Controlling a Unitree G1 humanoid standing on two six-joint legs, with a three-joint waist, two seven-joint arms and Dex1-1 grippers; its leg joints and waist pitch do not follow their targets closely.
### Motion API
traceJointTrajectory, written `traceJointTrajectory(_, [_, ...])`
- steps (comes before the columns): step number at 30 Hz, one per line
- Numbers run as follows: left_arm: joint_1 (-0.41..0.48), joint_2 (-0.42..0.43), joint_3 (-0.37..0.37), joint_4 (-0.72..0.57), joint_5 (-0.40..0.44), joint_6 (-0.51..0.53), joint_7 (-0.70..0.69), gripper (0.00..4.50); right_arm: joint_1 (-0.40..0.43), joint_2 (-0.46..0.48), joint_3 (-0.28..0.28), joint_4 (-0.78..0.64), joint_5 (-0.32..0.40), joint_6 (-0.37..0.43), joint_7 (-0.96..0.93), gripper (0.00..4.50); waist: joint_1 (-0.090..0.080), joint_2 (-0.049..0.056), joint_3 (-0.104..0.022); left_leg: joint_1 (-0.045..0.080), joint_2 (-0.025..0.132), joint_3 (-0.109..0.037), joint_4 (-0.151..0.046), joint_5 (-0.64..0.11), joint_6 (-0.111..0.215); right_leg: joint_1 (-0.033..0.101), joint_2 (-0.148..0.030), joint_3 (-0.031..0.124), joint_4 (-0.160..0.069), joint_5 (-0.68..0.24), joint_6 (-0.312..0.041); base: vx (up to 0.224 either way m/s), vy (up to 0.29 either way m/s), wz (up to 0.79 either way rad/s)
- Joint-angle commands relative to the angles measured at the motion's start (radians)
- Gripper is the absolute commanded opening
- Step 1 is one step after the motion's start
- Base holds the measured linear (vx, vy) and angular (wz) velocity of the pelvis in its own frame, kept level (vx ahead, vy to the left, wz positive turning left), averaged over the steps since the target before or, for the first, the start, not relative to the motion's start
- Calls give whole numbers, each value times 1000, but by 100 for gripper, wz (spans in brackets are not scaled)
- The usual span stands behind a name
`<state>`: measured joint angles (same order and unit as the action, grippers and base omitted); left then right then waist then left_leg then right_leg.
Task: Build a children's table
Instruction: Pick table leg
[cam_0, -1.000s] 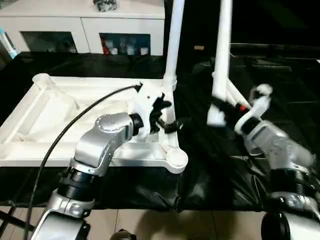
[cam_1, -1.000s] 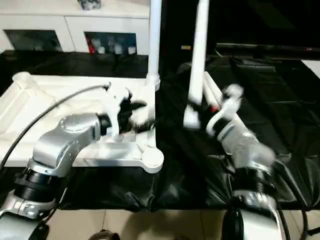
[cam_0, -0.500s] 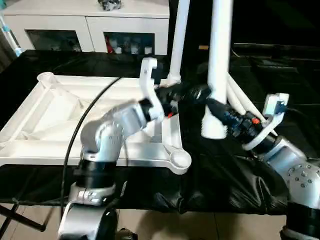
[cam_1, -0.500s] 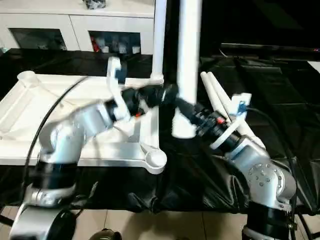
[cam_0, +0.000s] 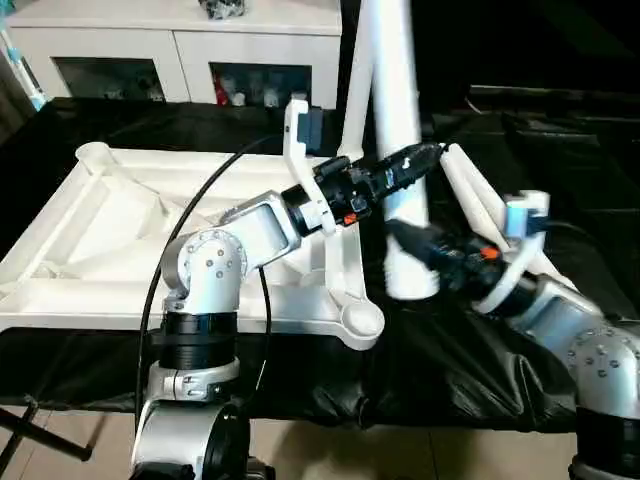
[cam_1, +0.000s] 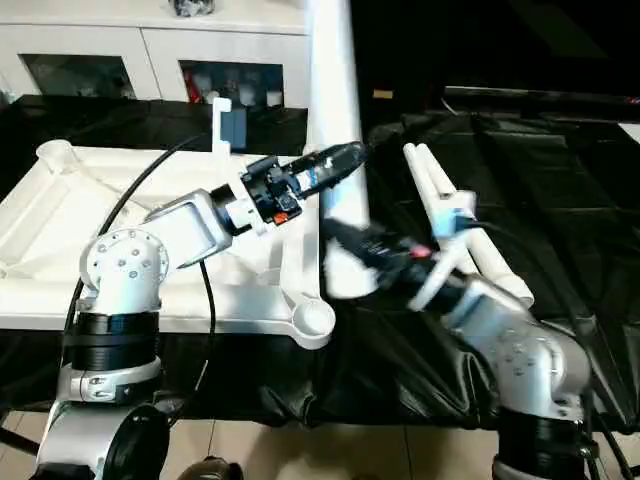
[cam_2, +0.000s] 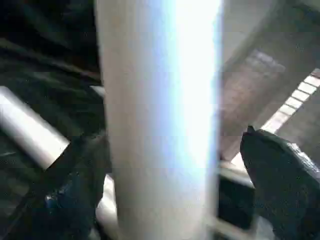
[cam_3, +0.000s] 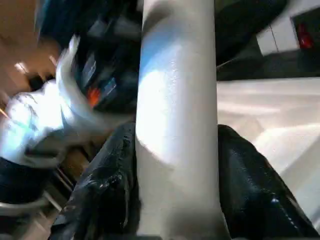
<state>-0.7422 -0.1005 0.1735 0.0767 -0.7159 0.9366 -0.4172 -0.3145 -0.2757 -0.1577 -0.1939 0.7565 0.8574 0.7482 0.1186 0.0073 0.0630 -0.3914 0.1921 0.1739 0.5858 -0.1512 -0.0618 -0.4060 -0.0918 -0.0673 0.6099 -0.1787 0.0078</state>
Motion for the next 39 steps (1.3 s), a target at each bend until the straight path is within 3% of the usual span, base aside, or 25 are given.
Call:
traceJointTrajectory(1, [-46,-21,30,28,15,-21,86,415,-33,2,39,-19,-58,-24,-44,190,6,-22,-74,13,22,-6,-65,-206,-4,51,-47,33,-95,-341,-84,0,0,0])
traceJointTrajectory(3, [-81,-32,68,60,33,-43,164,404,-57,10,69,-9,-108,-33,-96,190,4,-22,-72,12,20,-7,-64,-212,-16,48,-44,32,-97,-364,-73,0,0,0])
traceJointTrajectory(5, [-119,-34,109,102,72,-72,276,381,-82,-4,138,-19,-174,-55,-126,190,3,-20,-73,12,19,-10,-65,-220,-18,50,-42,32,-98,-353,-54,0,0,0])
traceJointTrajectory(8, [-126,-33,115,112,116,-96,357,357,-110,9,167,-8,-222,-59,-190,190,0,-20,-76,9,18,-11,-64,-196,-19,51,-39,32,-91,-302,-52,0,0,0])
traceJointTrajectory(10, [-127,-36,117,112,120,-102,377,326,-119,25,170,-1,-233,-61,-215,190,2,-17,-81,10,20,-10,-61,-168,-11,52,-40,33,-83,-231,-86,0,0,0])
traceJointTrajectory(11, [-129,-46,130,120,142,-127,440,319,-134,63,202,5,-278,-76,-269,190,-1,-30,-81,9,21,-8,-60,-153,-5,53,-40,33,-76,-197,-106,0,0,0])
traceJointTrajectory(12, [-129,-46,130,120,143,-128,442,319,-134,64,203,6,-280,-76,-271,190,-1,-30,-81,9,21,-8,-60,-153,-5,53,-40,33,-76,-197,-106,0,0,0])
traceJointTrajectory(13, [-132,-50,137,128,156,-140,474,301,-137,76,219,6,-298,-83,-287,190,-2,-22,-81,9,21,-8,-60,-146,-3,51,-41,34,-75,-178,-119,0,0,0])
traceJointTrajectory(14, [-132,-53,137,132,167,-152,492,289,-139,83,234,2,-311,-88,-296,190,0,-29,-82,12,22,-7,-59,-148,-4,53,-41,34,-73,-170,-123,0,0,0])
traceJointTrajectory(20, [-138,-60,132,143,185,-189,530,235,-159,82,269,7,-332,-99,-286,190,0,-30,-79,13,24,-8,-62,-170,-13,52,-42,35,-74,-171,-115,0,0,0])
traceJointTrajectory(21, [-138,-61,129,144,184,-190,531,228,-160,79,270,7,-335,-101,-279,190,0,-25,-79,14,25,-9,-62,-182,-20,50,-42,36,-75,-164,-114,0,0,0])
traceJointTrajectory(22, [-136,-61,123,140,182,-190,528,222,-160,75,271,9,-340,-106,-276,190,0,-34,-79,14,24,-9,-62,-190,-21,53,-42,35,-75,-168,-113,0,0,0])
traceJointTrajectory(24, [-128,-58,117,127,171,-184,516,204,-158,69,273,14,-348,-116,-272,190,1,-32,-78,13,24,-9,-62,-192,-23,52,-45,35,-74,-178,-114,0,0,0])
traceJointTrajectory(26, [-124,-55,116,121,166,-184,507,194,-159,68,268,21,-350,-122,-271,190,0,-35,-78,13,23,-9,-61,-195,-23,52,-45,35,-74,-188,-113,0,0,0])
traceJointTrajectory(27, [-124,-55,116,121,166,-184,507,193,-159,68,268,21,-350,-122,-271,225,0,-35,-78,13,23,-9,-61,-195,-23,52,-45,35,-74,-188,-113,0,0,0])
traceJointTrajectory(28, [-122,-50,113,118,153,-184,486,190,-164,69,254,34,-343,-127,-268,225,-1,-38,-77,13,23,-8,-61,-195,-21,52,-44,35,-76,-189,-111,0,0,0])
traceJointTrajectory(29, [-121,-43,106,115,146,-180,463,188,-169,65,238,44,-328,-125,-257,260,0,-36,-77,13,23,-8,-61,-198,-19,51,-45,35,-77,-199,-112,0,0,0])
traceJointTrajectory(33, [-112,-15,64,97,104,-147,348,185,-179,18,172,92,-249,-105,-147,280,2,-33,-78,15,25,-8,-59,-204,-10,51,-45,35,-75,-191,-121,0,0,0])
traceJointTrajectory(35, [-104,2,58,86,65,-133,280,185,-178,-41,155,117,-192,-78,-26,303,9,-36,-78,14,25,-6,-56,-187,1,54,-47,36,-72,-165,-137,0,0,0])
traceJointTrajectory(39, [-87,39,26,67,35,-140,140,184,-190,-102,145,160,-150,-50,87,336,12,-42,-81,9,22,-5,-51,-148,25,59,-47,33,-66,-127,-169,0,0,0])
